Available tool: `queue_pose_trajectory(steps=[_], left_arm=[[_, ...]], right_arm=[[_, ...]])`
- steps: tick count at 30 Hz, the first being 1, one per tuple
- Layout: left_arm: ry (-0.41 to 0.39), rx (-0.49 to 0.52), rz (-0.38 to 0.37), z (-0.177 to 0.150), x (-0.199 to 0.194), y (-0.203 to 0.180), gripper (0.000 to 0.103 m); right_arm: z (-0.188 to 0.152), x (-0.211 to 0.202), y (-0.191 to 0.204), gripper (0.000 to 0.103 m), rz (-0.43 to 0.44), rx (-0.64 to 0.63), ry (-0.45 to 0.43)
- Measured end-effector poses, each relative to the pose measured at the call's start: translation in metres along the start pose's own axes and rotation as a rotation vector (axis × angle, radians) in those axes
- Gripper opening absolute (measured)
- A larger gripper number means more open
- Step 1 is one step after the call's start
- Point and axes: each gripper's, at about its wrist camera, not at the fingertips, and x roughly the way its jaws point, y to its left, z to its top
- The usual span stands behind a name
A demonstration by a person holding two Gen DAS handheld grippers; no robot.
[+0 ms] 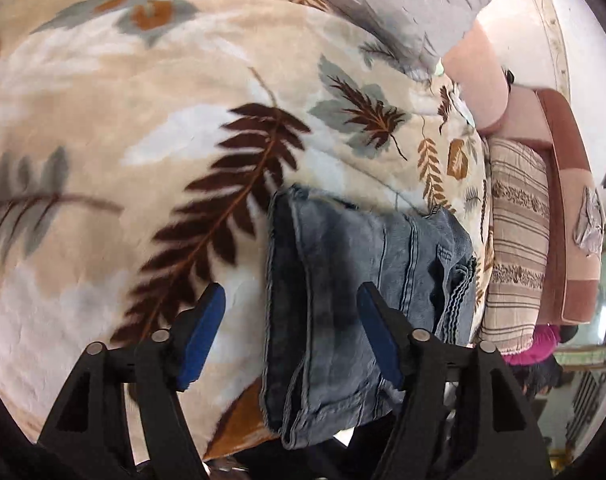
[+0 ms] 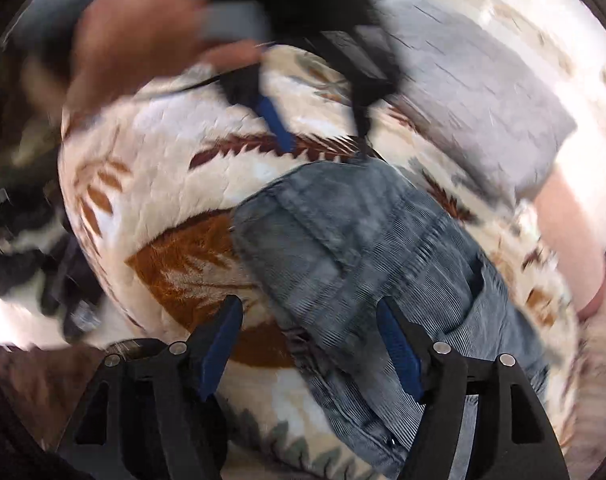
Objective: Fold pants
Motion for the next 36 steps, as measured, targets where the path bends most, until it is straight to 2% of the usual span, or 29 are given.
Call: queue_pose_trajectory(steps=[2, 5, 8, 9, 11, 13, 14, 15, 16, 18, 20, 23, 27, 31, 36], left_arm=[[0.009, 0.007, -0.001, 0.013, 0.006, -0.003, 0.069], [0.035, 0.01, -0.031, 0.025, 0.016, -0.007, 0.076], [0.093, 0.051, -0.048, 0.028, 0.035, -0.018, 0.078], [0.105, 0.066, -0.036, 0.028, 0.04, -0.022, 0.083], [0.098, 0.098, -0.025, 0.03, 0.044, -0.031, 0.084], [0.092, 0.101, -0.061, 0.033, 0.042, -0.035, 0.082], [0.083, 0.103, -0.076, 0.034, 0.04, -0.036, 0.063], [0.075, 0.114, -0.075, 0.033, 0.038, -0.038, 0.031], [0.076, 0.135, -0.077, 0.031, 0.036, -0.041, 0.025], [0.046, 0.172, -0.047, 0.025, 0.029, -0.051, 0.023], [0.013, 0.197, -0.039, 0.02, 0.019, -0.061, 0.021], [-0.02, 0.195, -0.06, 0.016, 0.003, -0.076, 0.019], [-0.047, 0.231, -0.087, 0.008, -0.011, -0.11, 0.019], [-0.064, 0.313, -0.111, -0.003, -0.015, -0.166, 0.019], [-0.04, 0.427, -0.116, -0.017, 0.014, -0.242, 0.019]], right_arm=[[0.0, 0.006, 0.016, 0.074, -0.086, -0.071, 0.0], [0.0, 0.016, 0.03, 0.076, -0.163, -0.134, 0.001], [0.002, 0.017, 0.038, 0.081, -0.23, -0.168, -0.024], [0.004, 0.017, 0.039, 0.081, -0.246, -0.172, -0.026], [0.006, 0.019, 0.038, 0.081, -0.268, -0.162, -0.028], [0.008, 0.022, 0.033, 0.079, -0.263, -0.14, -0.016], [0.01, 0.024, 0.027, 0.071, -0.261, -0.126, -0.013], [0.011, 0.025, 0.022, 0.044, -0.252, -0.116, -0.005], [0.012, 0.027, 0.015, 0.033, -0.211, -0.092, 0.004], [0.014, 0.022, 0.008, 0.025, -0.19, -0.063, -0.006], [0.014, 0.014, 0.0, 0.023, -0.186, -0.043, -0.03], [0.014, -0.006, -0.018, 0.022, -0.173, 0.03, -0.068], [0.004, -0.038, -0.059, 0.02, -0.141, 0.187, -0.121], [-0.023, -0.065, -0.103, 0.02, -0.1, 0.371, -0.145], [-0.085, -0.081, -0.176, 0.02, -0.013, 0.669, -0.144]])
